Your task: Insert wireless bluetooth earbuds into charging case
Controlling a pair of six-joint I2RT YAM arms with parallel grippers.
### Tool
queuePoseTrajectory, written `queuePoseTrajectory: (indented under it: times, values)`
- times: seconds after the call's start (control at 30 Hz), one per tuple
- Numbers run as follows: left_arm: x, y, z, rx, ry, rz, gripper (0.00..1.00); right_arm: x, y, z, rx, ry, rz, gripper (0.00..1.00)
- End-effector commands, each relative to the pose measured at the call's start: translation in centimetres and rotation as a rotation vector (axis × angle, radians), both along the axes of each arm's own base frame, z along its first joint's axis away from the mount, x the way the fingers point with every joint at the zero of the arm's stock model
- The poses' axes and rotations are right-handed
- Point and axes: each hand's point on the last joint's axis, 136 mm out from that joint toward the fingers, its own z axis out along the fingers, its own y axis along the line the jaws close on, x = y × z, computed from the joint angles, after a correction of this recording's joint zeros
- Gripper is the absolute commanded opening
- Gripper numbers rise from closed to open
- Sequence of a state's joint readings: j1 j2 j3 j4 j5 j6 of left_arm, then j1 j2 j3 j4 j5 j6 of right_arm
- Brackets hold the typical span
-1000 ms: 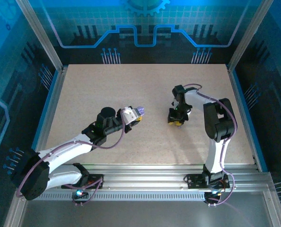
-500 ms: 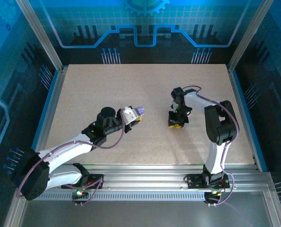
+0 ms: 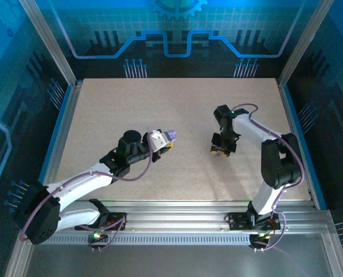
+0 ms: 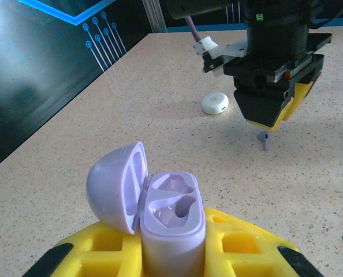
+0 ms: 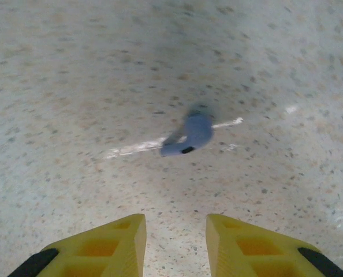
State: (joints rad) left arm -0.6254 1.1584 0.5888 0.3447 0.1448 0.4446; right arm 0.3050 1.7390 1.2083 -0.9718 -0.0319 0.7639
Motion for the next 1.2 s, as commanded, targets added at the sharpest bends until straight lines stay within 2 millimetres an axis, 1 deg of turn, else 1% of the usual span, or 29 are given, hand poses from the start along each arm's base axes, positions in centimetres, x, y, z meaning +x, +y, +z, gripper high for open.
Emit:
queuePoseTrajectory:
  times: [0.0,0.17,0.43,0.57,0.7,0.8,0.93,1.17]
  values:
    - [0.6,0.1,2.3,-0.037,-0.041,0.019,0.18,0.1,-1.5,-0.5,-0.054,0.022,-0.187,0.35]
    - [0.5,0.1,2.7,-0.045,-0.046,0.02,0.18,1.1,-1.4,-1.1,-0.051,0.024,-0.219,0.37]
    - [0.5,0.3,2.9,-0.045,-0.053,0.025,0.18,2.1,-0.8,-2.6,-0.034,0.04,-0.22,0.34]
    - [0.6,0.3,2.9,-0.048,-0.051,0.026,0.18,2.1,-0.7,-3.4,-0.033,0.052,-0.217,0.33]
    - [0.6,0.3,2.8,-0.045,-0.05,0.027,0.18,2.2,-0.6,-4.1,-0.031,0.059,-0.217,0.29]
    - [0.6,0.3,2.7,-0.043,-0.047,0.026,0.18,2.4,-0.6,-4.4,-0.033,0.057,-0.214,0.27]
    - [0.6,0.3,2.6,-0.042,-0.046,0.027,0.18,2.3,-0.8,-4.8,-0.041,0.064,-0.212,0.26]
    - [0.6,0.3,2.3,-0.037,-0.038,0.025,0.18,1.9,-1.4,-5.1,-0.061,0.069,-0.206,0.19]
